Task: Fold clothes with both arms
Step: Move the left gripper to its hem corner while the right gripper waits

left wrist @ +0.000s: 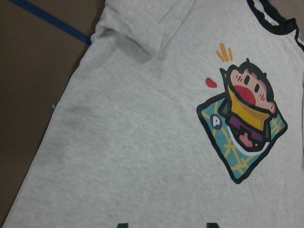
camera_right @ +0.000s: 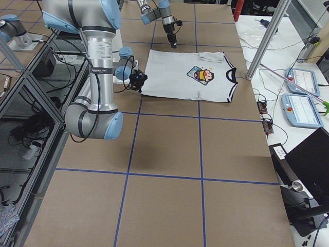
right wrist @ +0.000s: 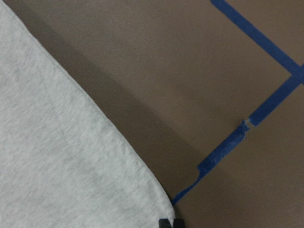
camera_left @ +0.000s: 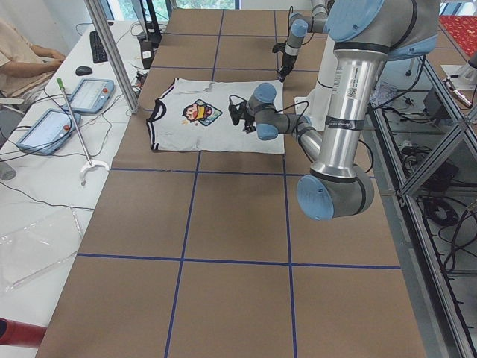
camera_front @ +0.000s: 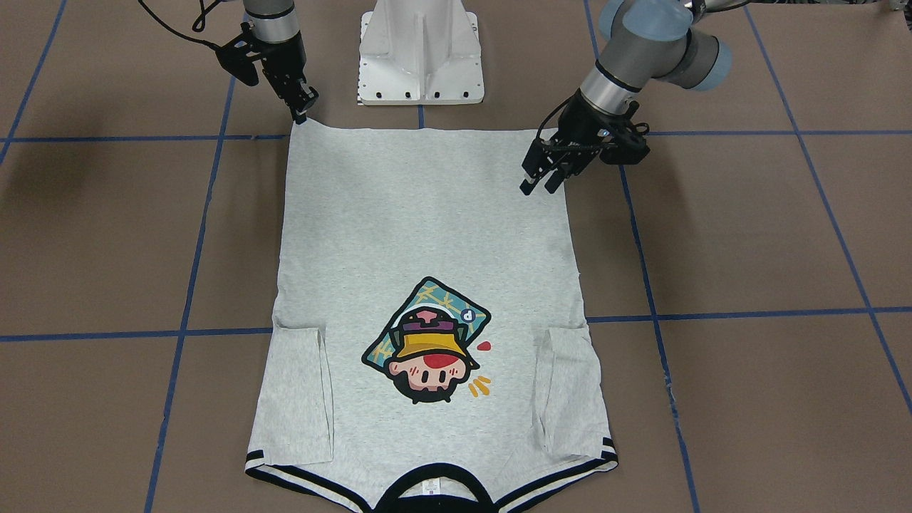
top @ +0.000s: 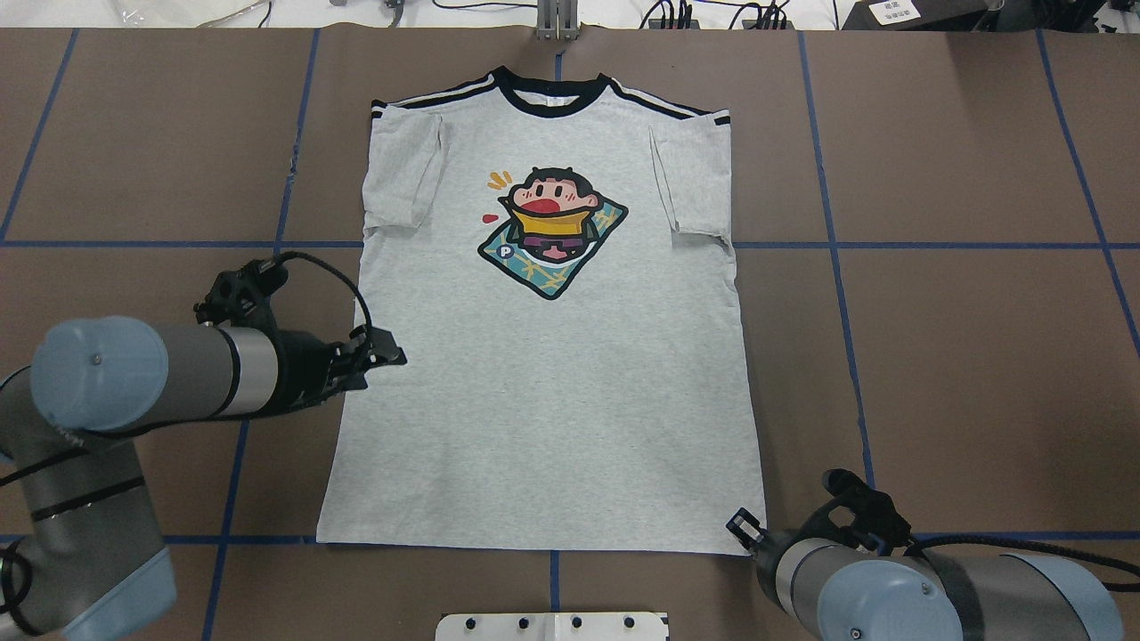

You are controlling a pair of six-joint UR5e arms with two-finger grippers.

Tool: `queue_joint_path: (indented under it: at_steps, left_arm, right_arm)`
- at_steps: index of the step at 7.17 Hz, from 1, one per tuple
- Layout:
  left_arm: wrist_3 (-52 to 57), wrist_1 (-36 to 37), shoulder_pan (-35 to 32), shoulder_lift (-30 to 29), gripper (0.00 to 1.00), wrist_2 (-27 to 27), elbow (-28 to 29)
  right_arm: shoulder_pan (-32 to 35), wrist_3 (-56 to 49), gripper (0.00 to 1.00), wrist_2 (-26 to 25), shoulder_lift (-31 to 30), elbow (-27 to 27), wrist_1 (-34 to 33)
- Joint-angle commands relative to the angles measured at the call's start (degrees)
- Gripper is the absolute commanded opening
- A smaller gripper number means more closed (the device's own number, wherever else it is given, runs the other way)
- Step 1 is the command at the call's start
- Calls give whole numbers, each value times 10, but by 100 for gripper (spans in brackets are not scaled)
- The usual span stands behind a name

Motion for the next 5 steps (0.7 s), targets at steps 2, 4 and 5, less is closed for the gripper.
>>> queue_joint_path:
  at_steps: [2, 4, 5]
  left_arm:
    - [-65, 134, 96, 34, 67, 9, -64]
    - [-91, 192, 119, 36, 65, 11, -68]
    - [-93, 192, 136, 39, 65, 12, -62]
  right_arm:
    - [1, 1, 0, -2, 1, 4, 0]
    - [1, 1, 0, -2, 1, 4, 0]
    - [1, 1, 0, -2, 0, 5, 0]
